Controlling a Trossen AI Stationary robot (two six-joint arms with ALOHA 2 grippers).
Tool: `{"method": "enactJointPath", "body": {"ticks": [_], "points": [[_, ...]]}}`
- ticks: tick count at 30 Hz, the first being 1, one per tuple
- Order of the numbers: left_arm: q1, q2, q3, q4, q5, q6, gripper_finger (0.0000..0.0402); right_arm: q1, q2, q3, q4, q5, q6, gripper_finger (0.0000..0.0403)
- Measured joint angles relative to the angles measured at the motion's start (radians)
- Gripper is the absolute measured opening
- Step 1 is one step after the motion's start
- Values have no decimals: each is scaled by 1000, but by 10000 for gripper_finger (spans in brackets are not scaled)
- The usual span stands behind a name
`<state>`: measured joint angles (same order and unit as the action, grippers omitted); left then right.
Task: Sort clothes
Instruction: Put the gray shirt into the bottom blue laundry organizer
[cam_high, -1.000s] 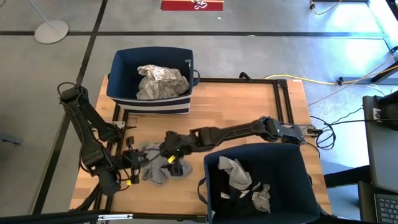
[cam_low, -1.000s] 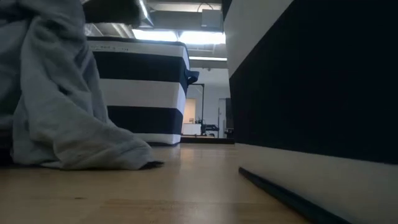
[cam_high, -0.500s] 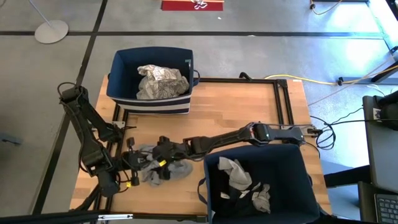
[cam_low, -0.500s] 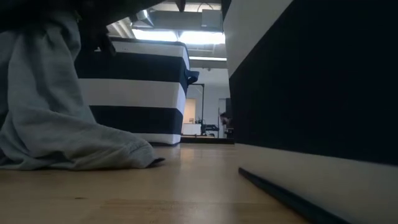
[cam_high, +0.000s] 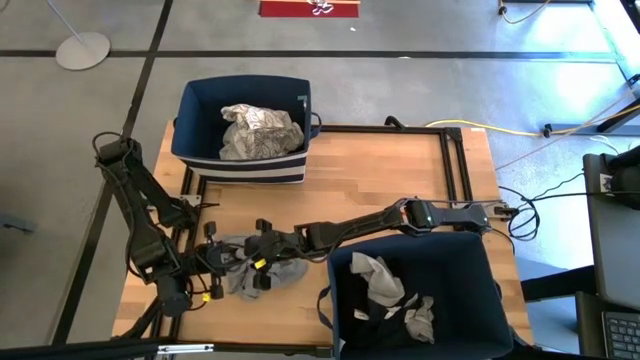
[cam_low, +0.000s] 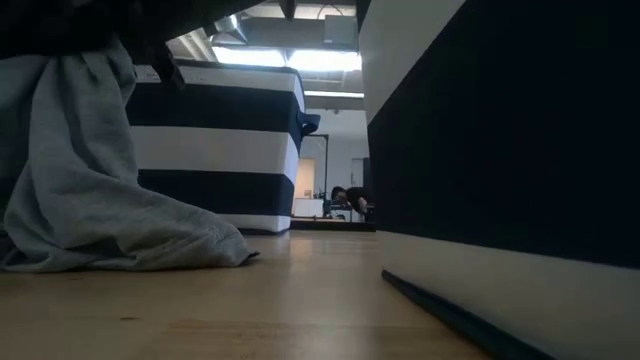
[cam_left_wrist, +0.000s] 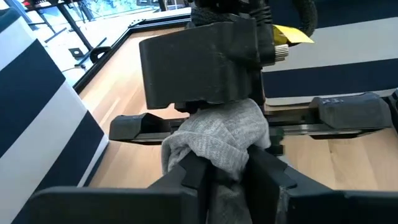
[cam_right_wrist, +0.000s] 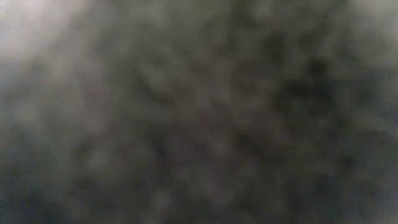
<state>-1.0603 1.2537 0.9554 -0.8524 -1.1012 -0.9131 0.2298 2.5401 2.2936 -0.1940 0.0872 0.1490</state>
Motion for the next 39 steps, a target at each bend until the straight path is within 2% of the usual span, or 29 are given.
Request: {"method": "enactJointPath", "body": {"ticks": [1, 3, 8, 10, 14, 18, 23, 31, 39], "points": [[0, 0, 0, 0, 5, 0, 74, 0, 0, 0, 0, 0, 0, 27], [0, -4, 0, 0, 14, -1, 92, 0, 0, 0, 1, 1, 0, 24], [6, -28, 0, 0, 50, -27, 146, 0, -5, 0, 3, 27, 2, 68], [6, -56, 0, 0, 114, -27, 166, 0, -15, 0, -15, 37, 2, 63], [0, -132, 0, -11, 245, -45, 188, 0, -48, 3, -81, 66, -17, 28], [-16, -199, 1, -68, 260, -114, 191, 0, -109, 5, -124, 90, -52, 22], [-21, -246, 1, -153, 235, -176, 191, 0, -181, 8, -194, 156, -71, 48], [-18, -255, 0, -211, 216, -241, 191, 0, -332, 7, -306, 260, -105, 28], [-18, -254, 0, -212, 210, -240, 192, 13, -486, 6, -340, 323, -128, 35]]}}
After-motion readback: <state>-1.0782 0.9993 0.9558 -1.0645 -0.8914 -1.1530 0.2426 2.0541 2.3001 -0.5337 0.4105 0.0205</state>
